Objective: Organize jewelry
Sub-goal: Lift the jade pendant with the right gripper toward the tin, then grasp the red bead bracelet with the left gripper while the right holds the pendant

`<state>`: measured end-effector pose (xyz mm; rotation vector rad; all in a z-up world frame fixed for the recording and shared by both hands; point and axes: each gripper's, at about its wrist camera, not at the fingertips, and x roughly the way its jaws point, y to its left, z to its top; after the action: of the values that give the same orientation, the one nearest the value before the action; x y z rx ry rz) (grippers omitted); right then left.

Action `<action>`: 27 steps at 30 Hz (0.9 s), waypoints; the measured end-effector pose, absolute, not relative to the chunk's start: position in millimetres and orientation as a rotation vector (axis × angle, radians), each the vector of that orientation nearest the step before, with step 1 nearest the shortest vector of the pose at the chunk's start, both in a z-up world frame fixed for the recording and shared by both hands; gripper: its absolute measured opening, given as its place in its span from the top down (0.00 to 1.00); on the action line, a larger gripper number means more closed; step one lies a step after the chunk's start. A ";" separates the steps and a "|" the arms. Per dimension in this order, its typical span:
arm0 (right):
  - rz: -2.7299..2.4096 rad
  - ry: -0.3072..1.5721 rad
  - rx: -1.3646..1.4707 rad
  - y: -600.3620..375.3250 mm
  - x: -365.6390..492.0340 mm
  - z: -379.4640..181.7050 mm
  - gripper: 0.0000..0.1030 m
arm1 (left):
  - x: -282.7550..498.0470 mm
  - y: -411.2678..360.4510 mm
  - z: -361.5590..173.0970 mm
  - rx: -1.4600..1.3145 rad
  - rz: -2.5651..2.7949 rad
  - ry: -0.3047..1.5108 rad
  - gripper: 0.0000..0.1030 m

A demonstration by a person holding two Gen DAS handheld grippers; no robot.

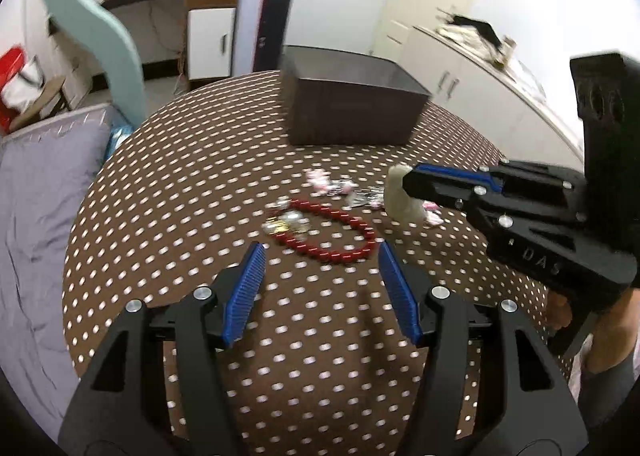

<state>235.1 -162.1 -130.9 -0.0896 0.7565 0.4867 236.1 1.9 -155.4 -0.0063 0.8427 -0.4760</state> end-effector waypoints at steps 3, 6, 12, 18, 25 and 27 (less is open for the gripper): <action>0.478 0.752 -0.051 -179.5 227.5 -128.8 0.93 | 232.2 -19.3 -156.0 0.080 -0.513 0.829 0.43; 0.468 0.753 -0.034 -191.0 221.0 -131.0 0.93 | 234.4 -39.1 -162.4 0.149 -0.538 0.841 0.46; 0.470 0.769 -0.009 -200.1 218.9 -136.2 0.93 | 247.5 -57.8 -178.1 0.231 -0.529 0.895 0.75; 0.485 0.769 0.002 -198.9 221.3 -133.8 0.93 | 257.4 -52.1 -175.2 0.194 -0.532 0.917 0.92; 0.502 0.745 0.012 -201.3 219.4 -126.4 0.93 | 264.7 -30.1 -161.0 0.108 -0.510 0.899 0.92; 0.504 0.736 0.016 -201.7 219.1 -122.7 0.93 | 264.6 -20.9 -150.1 0.072 -0.516 0.877 0.92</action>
<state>219.1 -201.7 -122.7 0.0155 0.7358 0.5038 264.6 -20.9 -150.1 0.0716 0.8768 -0.5165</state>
